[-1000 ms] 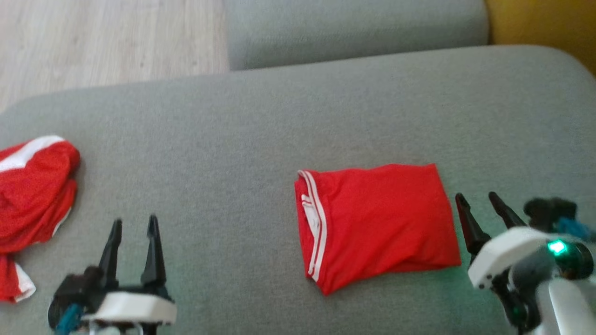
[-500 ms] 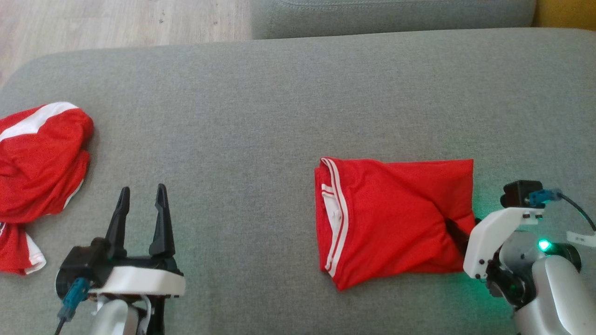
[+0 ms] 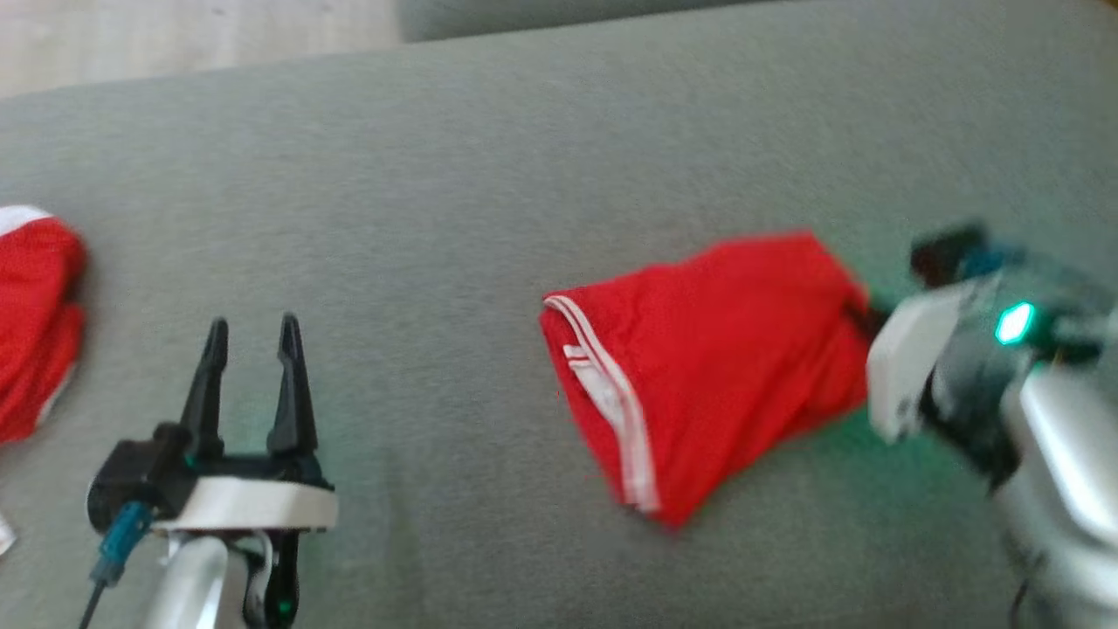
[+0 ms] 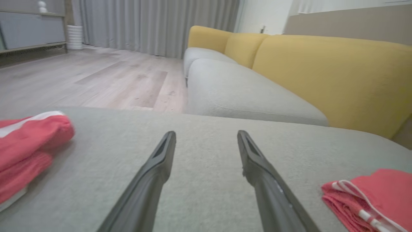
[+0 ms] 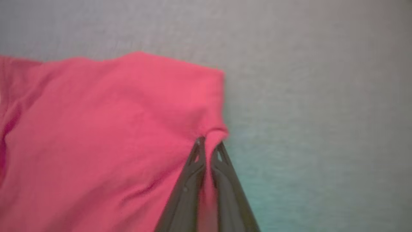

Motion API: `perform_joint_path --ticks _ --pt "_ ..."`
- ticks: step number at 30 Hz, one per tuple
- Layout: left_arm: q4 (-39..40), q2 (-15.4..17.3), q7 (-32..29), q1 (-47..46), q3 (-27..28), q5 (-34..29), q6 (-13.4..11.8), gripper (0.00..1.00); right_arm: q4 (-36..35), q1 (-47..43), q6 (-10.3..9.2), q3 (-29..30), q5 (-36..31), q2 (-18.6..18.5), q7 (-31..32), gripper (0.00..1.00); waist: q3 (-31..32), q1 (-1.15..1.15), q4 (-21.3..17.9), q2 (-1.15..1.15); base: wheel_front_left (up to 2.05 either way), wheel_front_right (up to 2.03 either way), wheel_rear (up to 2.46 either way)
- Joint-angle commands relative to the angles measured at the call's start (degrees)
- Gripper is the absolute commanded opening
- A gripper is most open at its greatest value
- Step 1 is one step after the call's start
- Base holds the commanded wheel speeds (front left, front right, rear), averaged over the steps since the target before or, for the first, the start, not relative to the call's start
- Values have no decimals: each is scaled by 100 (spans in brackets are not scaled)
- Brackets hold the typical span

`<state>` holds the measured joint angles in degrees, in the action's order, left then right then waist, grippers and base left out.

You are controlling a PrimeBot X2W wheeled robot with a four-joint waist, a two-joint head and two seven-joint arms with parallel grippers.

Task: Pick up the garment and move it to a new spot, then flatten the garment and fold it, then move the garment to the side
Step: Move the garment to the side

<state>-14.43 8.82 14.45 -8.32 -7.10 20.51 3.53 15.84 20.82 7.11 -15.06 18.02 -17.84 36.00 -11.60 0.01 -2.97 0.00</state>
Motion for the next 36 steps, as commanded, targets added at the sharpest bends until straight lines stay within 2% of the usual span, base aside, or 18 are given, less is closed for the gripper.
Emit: perform_joint_path --ticks 1,4,8,13,17,22,31,32,33,34,36 --pt "220 122 53 -279 221 -56 -1 100 -246 294 37 -64 26 -227 -89 0 -248 -1 -277 0 0 0 0" --pt "345 185 53 -397 269 -122 -19 100 -243 743 37 -281 92 -678 -128 0 -497 -1 -629 0 0 0 0" --pt "511 291 54 -613 305 -251 -42 100 -137 1228 37 -211 66 -1222 -407 0 -834 -1 -1088 0 0 0 0" --pt "643 415 38 -854 223 -415 -38 100 217 1594 37 160 -97 -1577 -942 0 -1158 -1 -1535 0 0 0 0" --pt "743 507 -72 -976 147 -474 -15 100 609 1809 37 510 -271 -1635 -1440 0 -1361 -1 -1781 0 0 0 0" --pt "861 598 -216 -1046 85 -506 -4 100 1039 1955 37 865 -523 -1578 -1916 0 -1518 -1 -1910 0 0 0 0" --pt "941 670 -320 -1031 48 -475 -20 100 1435 2172 37 865 -709 -1490 -2370 0 -1523 -1 -1849 0 0 0 0" --pt "935 664 -317 -1017 43 -466 -26 100 1446 2171 37 846 -740 -1493 -2414 20 -1502 -1 -1829 0 0 0 0" --pt "922 648 -308 -1003 37 -455 -35 100 1429 2163 37 806 -763 -1495 -2482 56 -1468 -1 -1803 0 0 0 0" --pt "905 633 -296 -986 33 -444 -44 100 1418 2157 37 782 -792 -1499 -2537 100 -1426 -1 -1780 0 0 0 0" --pt "852 595 -258 -947 32 -410 -57 100 1405 2137 37 758 -850 -1508 -2593 100 -1307 -1 -1725 0 0 0 0"
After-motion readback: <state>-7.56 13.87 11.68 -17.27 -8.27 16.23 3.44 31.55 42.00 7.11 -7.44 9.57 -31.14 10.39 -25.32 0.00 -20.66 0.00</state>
